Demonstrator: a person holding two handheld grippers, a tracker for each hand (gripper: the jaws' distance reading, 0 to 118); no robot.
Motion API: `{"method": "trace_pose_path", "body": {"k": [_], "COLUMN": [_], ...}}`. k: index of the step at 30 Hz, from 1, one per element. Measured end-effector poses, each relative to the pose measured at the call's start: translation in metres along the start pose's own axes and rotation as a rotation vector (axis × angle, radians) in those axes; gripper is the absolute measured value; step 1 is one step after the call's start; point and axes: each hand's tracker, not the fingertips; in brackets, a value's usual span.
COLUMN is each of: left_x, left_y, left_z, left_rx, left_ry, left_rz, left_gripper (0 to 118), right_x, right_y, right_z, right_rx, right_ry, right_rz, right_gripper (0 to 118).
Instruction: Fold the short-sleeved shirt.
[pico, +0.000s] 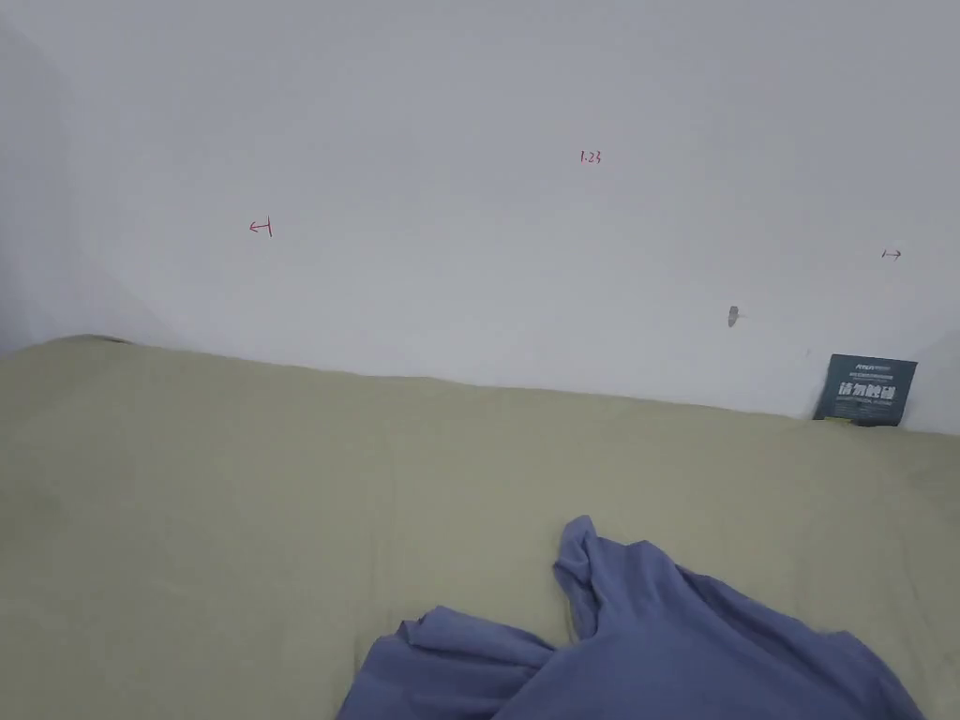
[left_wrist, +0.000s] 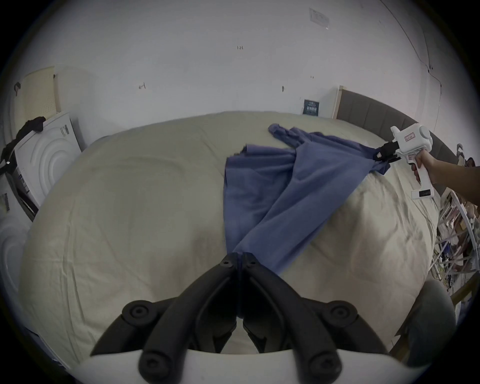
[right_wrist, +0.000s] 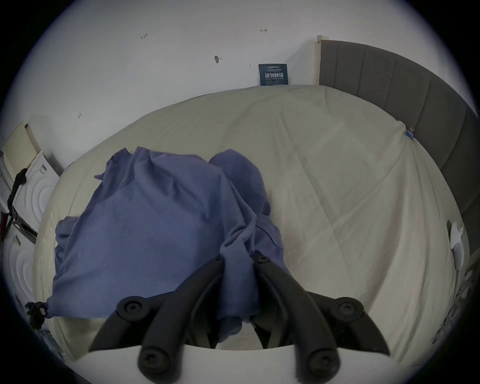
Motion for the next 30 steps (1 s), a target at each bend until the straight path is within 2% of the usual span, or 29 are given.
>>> {"method": "trace_pose_path", "body": {"k": [4, 5, 6, 7, 8, 9, 10, 12, 16, 18, 19, 20, 21, 22, 24, 25, 27, 30], "left_x": [0.001, 0.003, 0.006, 0.009, 0.011, 0.010, 0.006, -0.002, -0.002, 0.000, 0.000, 0.003, 0.005, 0.007, 0.016, 0.015, 0.021, 0.017], "left_y": [-0.016, -0.019, -0.022, -0.022, -0.023, -0.022, -0.021, -0.008, 0.013, 0.019, 0.020, 0.019, 0.017, 0.015, 0.009, 0.007, -0.004, -0.014], "left_z": [0.004, 0.005, 0.006, 0.009, 0.012, 0.017, 0.029, 0.043, 0.051, 0.056, 0.060, 0.064, 0.072, 0.076, 0.088, 0.091, 0.097, 0.100], "left_rx": [-0.040, -0.035, -0.023, -0.020, -0.004, 0.015, 0.097, 0.158, 0.165, 0.145, 0.142, 0.144, 0.185, 0.203, 0.230, 0.198, 0.175, 0.126], "left_ry": [-0.014, -0.010, 0.019, 0.047, 0.078, 0.067, 0.017, -0.025, 0.013, 0.004, 0.017, 0.020, 0.031, 0.061, 0.169, 0.128, 0.164, 0.111], "left_rz": [0.028, 0.026, 0.021, 0.022, 0.042, 0.089, 0.200, 0.247, 0.273, 0.295, 0.303, 0.300, 0.304, 0.277, 0.236, 0.259, 0.276, 0.291], "left_gripper": [0, 0, 5, 34, 74, 111, 116, 118, 118, 115, 104, 75, 16, 0, 0, 0, 0, 0], "right_x": [-0.002, -0.004, -0.011, -0.014, -0.016, -0.017, -0.019, -0.026, -0.053, -0.069, -0.076, -0.083, -0.087, -0.090, -0.101, -0.105, -0.107, -0.110], "right_y": [-0.011, -0.013, -0.015, -0.018, -0.019, -0.021, -0.019, -0.017, -0.020, -0.028, -0.033, -0.042, -0.051, -0.057, -0.073, -0.080, -0.097, -0.112], "right_z": [0.016, 0.020, 0.031, 0.041, 0.052, 0.064, 0.076, 0.097, 0.135, 0.157, 0.167, 0.179, 0.188, 0.199, 0.221, 0.229, 0.238, 0.244], "right_rx": [0.015, 0.024, 0.061, 0.112, 0.166, 0.219, 0.238, 0.254, 0.238, 0.222, 0.223, 0.255, 0.279, 0.295, 0.281, 0.283, 0.295, 0.282], "right_ry": [0.010, 0.003, 0.001, 0.005, 0.018, 0.074, 0.137, 0.210, 0.213, 0.164, 0.140, 0.150, 0.157, 0.166, 0.175, 0.201, 0.214, 0.262], "right_rz": [0.007, 0.022, 0.058, 0.089, 0.100, 0.100, 0.089, 0.065, 0.078, 0.143, 0.177, 0.204, 0.230, 0.248, 0.250, 0.270, 0.282, 0.310], "right_gripper": [14, 16, 18, 29, 45, 63, 78, 82, 82, 78, 41, 0, 0, 0, 0, 0, 0, 0]}}
